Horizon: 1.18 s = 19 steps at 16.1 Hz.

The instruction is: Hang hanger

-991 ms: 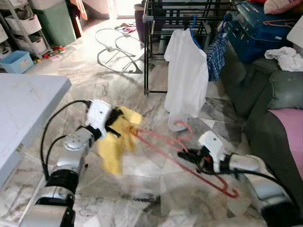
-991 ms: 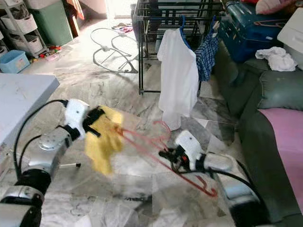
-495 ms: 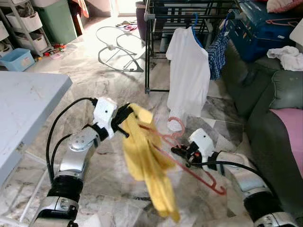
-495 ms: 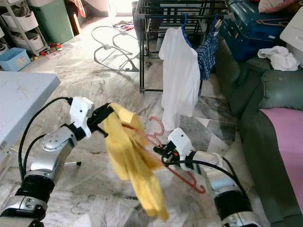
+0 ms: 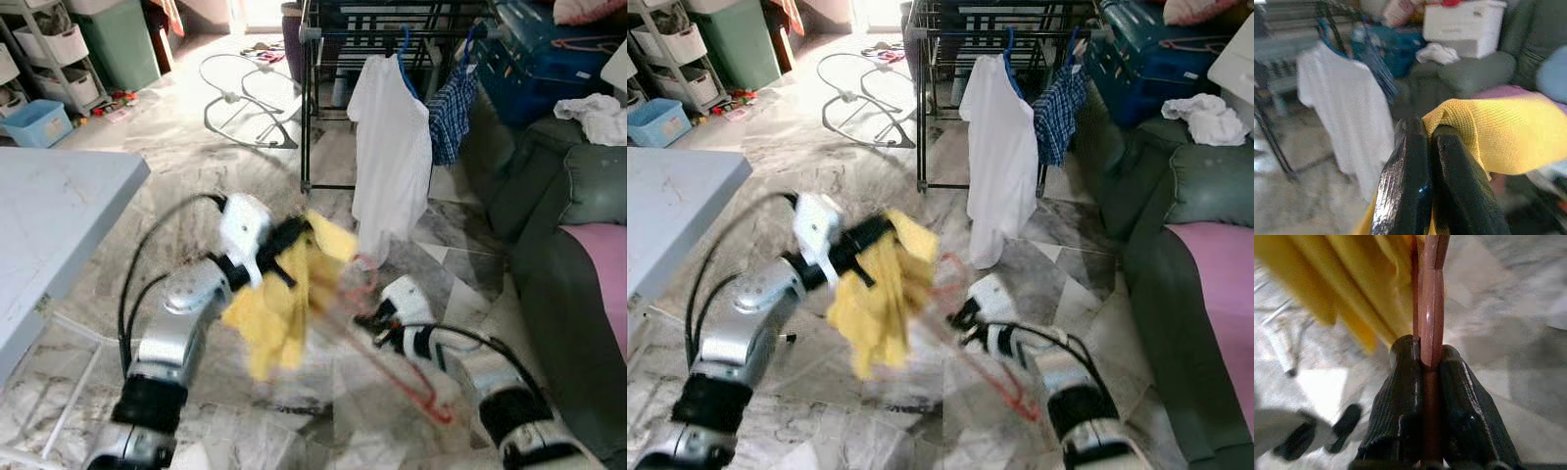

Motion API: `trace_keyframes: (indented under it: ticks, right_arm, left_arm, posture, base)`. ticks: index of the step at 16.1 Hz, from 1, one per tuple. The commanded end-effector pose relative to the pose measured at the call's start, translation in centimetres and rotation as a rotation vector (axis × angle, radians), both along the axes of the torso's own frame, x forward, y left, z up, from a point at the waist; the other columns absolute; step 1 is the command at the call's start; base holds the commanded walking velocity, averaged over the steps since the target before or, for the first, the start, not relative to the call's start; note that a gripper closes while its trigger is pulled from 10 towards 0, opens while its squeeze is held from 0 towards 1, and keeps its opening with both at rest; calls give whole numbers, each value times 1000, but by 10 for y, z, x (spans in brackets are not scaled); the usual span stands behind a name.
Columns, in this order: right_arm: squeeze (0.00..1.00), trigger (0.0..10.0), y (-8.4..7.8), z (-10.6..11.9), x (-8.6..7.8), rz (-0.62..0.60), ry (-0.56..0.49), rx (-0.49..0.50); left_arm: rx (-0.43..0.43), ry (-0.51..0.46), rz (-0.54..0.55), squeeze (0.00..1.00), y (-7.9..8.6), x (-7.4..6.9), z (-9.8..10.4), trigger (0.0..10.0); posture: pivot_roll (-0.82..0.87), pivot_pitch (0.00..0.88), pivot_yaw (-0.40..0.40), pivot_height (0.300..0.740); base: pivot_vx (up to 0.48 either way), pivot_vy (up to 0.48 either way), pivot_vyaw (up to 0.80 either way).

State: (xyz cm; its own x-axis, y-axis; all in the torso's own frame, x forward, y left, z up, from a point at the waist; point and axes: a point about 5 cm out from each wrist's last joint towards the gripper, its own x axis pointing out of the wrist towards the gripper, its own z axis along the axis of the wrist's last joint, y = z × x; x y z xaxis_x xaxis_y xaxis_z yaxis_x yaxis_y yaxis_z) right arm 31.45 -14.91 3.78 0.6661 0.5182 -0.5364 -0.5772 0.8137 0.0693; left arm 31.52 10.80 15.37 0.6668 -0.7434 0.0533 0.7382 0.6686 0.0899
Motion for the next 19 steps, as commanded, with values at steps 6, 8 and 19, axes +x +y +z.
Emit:
trace_keyframes:
  ticks: [6, 8, 19]
  right_arm:
    - [0, 10000, -27, 16, 23, -371, -15, 126]
    - [0, 10000, -34, 32, 35, -535, -31, 278]
    - [0, 10000, 10, 150, 74, -391, -307, 993]
  left_arm:
    - [2, 33, -51, 0, 6, -19, -2, 10000]
    - [18, 82, -40, 0, 8, -24, -16, 10000]
    - [94, 303, -39, 0, -9, -53, -97, 10000]
  posture:
    - [-85, 67, 28, 740]
    - [-86, 65, 28, 740]
    - [-102, 53, 16, 740]
  base:
    - [0, 0, 0]
    - [0, 0, 0]
    - [0, 0, 0]
